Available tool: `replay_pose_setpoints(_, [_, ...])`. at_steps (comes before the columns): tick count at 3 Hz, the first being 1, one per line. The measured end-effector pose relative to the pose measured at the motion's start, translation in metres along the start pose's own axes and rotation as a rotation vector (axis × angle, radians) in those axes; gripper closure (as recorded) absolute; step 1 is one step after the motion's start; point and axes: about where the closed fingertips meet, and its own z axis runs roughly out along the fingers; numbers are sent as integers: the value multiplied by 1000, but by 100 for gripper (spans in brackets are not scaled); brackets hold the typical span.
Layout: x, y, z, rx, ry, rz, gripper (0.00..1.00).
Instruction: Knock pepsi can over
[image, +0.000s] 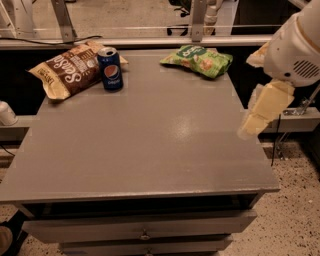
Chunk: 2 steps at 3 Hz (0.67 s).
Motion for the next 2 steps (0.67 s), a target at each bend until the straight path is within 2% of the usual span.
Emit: replay_pose_setpoints(2, [-100,-20,52,17,-260,44,0])
